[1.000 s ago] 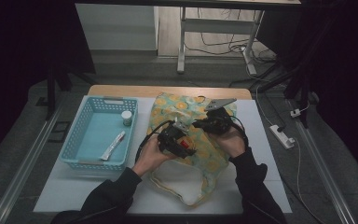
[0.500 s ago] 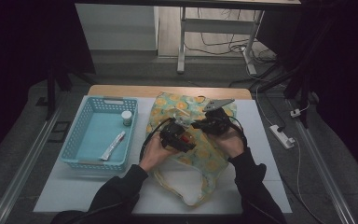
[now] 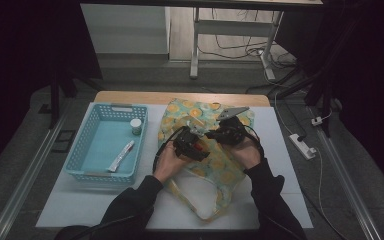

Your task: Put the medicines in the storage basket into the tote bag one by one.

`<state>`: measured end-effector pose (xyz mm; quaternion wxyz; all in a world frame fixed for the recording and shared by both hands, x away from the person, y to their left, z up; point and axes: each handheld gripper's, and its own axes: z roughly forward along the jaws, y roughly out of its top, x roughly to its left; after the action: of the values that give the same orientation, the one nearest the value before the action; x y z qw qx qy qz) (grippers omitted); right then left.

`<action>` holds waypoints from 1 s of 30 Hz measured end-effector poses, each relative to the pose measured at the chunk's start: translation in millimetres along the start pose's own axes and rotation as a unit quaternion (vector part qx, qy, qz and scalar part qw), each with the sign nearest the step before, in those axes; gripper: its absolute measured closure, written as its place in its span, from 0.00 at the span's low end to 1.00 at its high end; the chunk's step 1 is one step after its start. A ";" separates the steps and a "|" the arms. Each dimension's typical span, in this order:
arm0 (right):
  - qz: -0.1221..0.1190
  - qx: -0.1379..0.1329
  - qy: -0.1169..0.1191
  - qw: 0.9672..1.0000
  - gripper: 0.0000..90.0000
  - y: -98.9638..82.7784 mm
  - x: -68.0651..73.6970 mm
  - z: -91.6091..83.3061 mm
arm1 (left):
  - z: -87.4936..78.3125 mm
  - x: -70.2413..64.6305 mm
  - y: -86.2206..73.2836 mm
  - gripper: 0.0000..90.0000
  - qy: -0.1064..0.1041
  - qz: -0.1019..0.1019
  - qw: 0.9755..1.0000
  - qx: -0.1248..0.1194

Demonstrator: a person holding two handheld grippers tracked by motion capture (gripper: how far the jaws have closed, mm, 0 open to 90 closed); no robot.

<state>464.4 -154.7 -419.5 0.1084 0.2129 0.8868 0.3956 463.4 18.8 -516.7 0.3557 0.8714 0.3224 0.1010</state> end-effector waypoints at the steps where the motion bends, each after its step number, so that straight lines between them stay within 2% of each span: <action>1: 0.000 0.001 0.000 1.000 1.00 -0.3 0.0 0.7 | 0.4 0.6 -0.4 0.22 0.001 0.004 1.000 0.003; 8: 0.001 0.005 -0.001 1.000 1.00 -1.6 -1.2 2.2 | 4.7 -0.7 -0.9 0.20 0.015 0.009 1.000 0.009; 10: 0.002 0.005 -0.001 1.000 1.00 -1.6 -1.6 1.7 | 3.2 -0.6 -0.2 0.17 0.006 0.007 1.000 0.004; 15: 0.000 -0.001 -0.002 1.000 0.99 -1.1 -1.9 -0.7 | -1.8 -3.3 1.3 0.14 0.000 0.011 1.000 0.003; 18: 0.000 -0.003 -0.002 1.000 0.99 -0.6 -1.5 -1.7 | -6.1 -4.8 2.3 0.11 -0.005 0.018 1.000 0.012; 20: -0.001 -0.003 -0.002 1.000 1.00 -0.6 -1.5 -1.8 | -9.0 -6.8 2.6 0.11 -0.005 0.015 1.000 0.011; 26: 0.000 -0.003 -0.003 1.000 0.99 -1.2 -2.3 -1.7 | -19.9 -12.2 3.7 0.07 -0.022 0.007 1.000 0.003; 30: 0.001 -0.003 -0.002 1.000 0.99 -1.3 -2.3 -1.5 | -28.2 -15.8 3.8 0.04 -0.051 -0.004 0.999 -0.007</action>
<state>465.6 -157.5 -419.5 0.1102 0.2137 0.8854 0.3977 441.6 22.4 -492.8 0.3777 0.8716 0.3072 0.0573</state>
